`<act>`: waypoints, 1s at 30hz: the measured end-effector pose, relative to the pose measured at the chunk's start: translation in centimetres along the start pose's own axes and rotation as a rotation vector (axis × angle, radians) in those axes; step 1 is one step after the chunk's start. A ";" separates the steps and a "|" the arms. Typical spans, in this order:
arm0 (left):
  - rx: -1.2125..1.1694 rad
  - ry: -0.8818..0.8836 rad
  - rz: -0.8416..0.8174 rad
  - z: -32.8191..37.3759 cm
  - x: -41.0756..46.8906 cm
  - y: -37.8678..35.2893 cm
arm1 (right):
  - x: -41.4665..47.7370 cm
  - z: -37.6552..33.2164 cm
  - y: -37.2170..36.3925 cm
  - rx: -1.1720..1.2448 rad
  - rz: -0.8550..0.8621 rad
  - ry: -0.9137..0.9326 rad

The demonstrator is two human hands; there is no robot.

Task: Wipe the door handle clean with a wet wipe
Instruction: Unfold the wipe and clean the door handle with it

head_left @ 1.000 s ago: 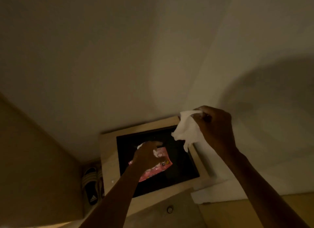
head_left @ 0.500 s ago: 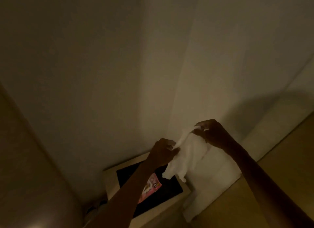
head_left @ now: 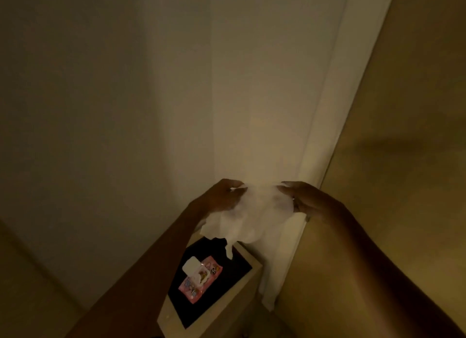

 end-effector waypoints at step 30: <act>0.209 -0.158 -0.359 19.9 -3.8 -34.9 | -44.8 10.5 3.6 0.246 0.522 0.135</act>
Point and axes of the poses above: each hand's wrist, its own x-axis towards the middle knuckle, its own y-axis out of the back of the hand, z = x × y, the point moved 7 cm from there along x, towards the middle knuckle, and after that the axes turned 15 degrees about -z, right-handed, at the moved point
